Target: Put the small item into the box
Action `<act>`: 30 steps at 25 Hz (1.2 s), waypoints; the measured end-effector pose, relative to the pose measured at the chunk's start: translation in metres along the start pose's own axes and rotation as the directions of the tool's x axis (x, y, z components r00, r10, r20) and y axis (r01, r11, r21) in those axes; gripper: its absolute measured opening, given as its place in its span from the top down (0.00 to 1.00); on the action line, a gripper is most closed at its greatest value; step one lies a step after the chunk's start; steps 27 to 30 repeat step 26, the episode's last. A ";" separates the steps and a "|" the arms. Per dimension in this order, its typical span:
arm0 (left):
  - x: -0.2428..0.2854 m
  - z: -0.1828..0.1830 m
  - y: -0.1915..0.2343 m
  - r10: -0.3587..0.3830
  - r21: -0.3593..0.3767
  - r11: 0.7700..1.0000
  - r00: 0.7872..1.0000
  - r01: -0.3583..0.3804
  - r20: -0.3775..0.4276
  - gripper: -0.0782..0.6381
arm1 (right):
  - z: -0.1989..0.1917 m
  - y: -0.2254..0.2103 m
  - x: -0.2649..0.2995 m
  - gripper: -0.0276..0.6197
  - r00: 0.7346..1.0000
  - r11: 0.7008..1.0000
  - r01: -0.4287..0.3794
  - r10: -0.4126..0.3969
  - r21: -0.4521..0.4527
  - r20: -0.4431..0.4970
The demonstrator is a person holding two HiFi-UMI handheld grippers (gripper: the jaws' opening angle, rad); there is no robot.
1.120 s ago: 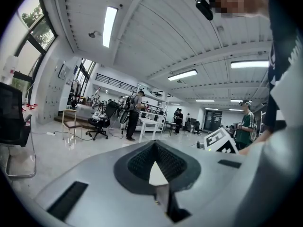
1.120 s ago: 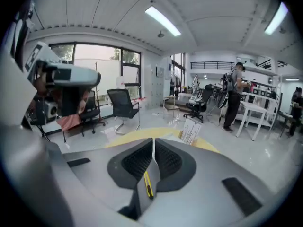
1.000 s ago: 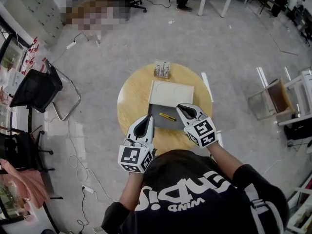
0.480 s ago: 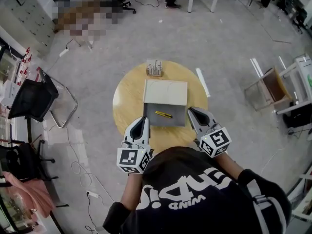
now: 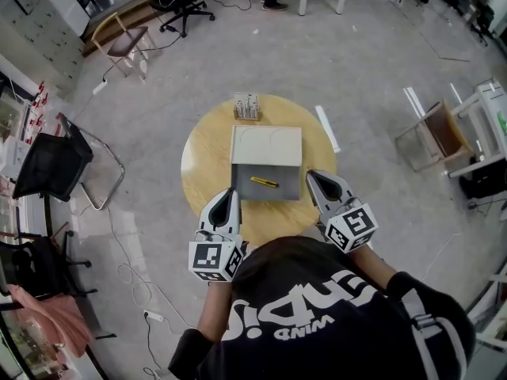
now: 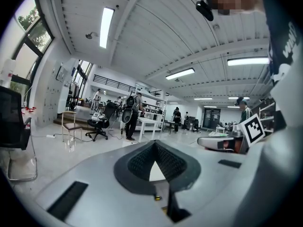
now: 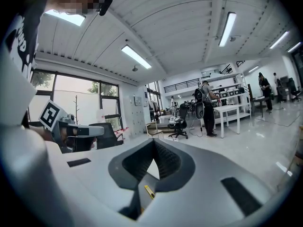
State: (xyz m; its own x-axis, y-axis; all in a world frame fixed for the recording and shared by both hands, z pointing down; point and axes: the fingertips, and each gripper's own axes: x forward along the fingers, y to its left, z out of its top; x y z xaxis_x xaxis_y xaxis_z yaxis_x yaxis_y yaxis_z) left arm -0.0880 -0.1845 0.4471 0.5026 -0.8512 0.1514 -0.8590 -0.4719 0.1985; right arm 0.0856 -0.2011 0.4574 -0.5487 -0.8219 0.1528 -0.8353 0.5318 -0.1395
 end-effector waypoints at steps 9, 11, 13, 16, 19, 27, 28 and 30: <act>0.000 0.002 -0.003 0.002 -0.005 1.000 1.000 -0.002 -0.001 0.88 | -0.001 -0.001 0.000 0.95 1.000 1.000 -0.002 0.002 -0.003 -0.007; -0.001 0.001 -0.003 0.000 -0.003 1.000 1.000 0.000 -0.003 0.88 | -0.002 -0.001 -0.001 0.95 1.000 1.000 0.001 -0.001 -0.005 -0.008; -0.002 0.000 -0.003 0.000 0.000 1.000 1.000 0.000 -0.006 0.88 | -0.004 -0.001 -0.001 0.95 1.000 1.000 0.000 0.000 -0.004 -0.011; -0.002 0.000 -0.005 0.003 0.000 1.000 1.000 -0.003 -0.009 0.88 | -0.005 -0.002 -0.002 0.95 1.000 1.000 -0.008 0.008 -0.004 -0.015; 0.000 0.001 -0.006 0.004 -0.001 1.000 1.000 -0.004 -0.011 0.88 | -0.004 -0.002 -0.001 0.95 1.000 1.000 -0.015 0.015 -0.009 -0.018; 0.000 0.004 0.003 0.003 -0.002 1.000 1.000 -0.003 -0.010 0.88 | 0.001 0.004 0.008 0.95 1.000 0.999 -0.026 0.025 -0.019 -0.014; 0.000 0.004 0.003 0.003 -0.002 1.000 1.000 -0.003 -0.010 0.88 | 0.001 0.004 0.008 0.95 1.000 0.999 -0.026 0.025 -0.019 -0.014; 0.000 0.004 0.003 0.003 -0.002 1.000 1.000 -0.003 -0.010 0.88 | 0.001 0.004 0.008 0.95 1.000 0.999 -0.026 0.025 -0.019 -0.014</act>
